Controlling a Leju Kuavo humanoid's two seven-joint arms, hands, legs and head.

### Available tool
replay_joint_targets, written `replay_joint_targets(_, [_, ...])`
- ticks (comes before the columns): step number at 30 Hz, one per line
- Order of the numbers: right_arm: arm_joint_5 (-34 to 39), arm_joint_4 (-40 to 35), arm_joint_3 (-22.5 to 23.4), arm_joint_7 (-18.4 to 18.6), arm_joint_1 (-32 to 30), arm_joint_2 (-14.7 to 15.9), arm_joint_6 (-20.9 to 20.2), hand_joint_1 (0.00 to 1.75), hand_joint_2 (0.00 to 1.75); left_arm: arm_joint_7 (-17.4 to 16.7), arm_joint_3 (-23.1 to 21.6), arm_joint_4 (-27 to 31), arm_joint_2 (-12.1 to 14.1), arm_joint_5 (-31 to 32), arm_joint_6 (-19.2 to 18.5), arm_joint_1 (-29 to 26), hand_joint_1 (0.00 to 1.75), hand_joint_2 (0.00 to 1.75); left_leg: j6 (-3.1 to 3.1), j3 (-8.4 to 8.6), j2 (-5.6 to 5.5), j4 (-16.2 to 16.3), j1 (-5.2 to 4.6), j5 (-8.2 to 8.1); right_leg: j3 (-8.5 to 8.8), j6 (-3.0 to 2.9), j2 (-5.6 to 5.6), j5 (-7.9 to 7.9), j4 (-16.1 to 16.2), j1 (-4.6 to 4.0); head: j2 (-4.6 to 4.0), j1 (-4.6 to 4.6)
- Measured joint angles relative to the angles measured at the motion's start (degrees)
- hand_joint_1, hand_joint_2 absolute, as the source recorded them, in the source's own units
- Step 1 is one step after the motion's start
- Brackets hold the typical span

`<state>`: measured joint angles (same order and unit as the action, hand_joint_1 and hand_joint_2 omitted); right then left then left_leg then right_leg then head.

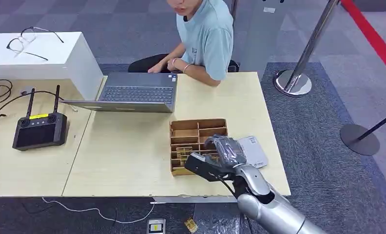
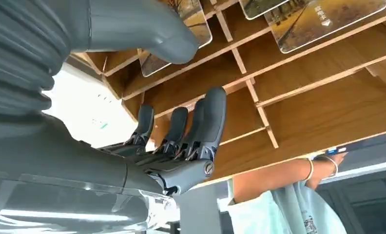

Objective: Pass the card to the sensor for recognition and then transmit it.

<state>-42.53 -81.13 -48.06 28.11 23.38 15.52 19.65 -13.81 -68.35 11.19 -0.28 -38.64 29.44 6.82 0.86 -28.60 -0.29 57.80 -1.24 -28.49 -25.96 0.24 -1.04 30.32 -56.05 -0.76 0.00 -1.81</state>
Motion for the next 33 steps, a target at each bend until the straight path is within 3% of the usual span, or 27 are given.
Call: replay_joint_targets(33, [-1.4,0.6,-1.1,0.0,-0.7,0.2,-1.9,0.93,1.75,0.0,0.0,0.0,0.0,0.2,-0.2,0.0,0.00,1.75,0.00,0.03,0.01,0.0,0.00,0.00,0.02,0.00,0.00,0.00,0.0,0.00,0.00,0.00])
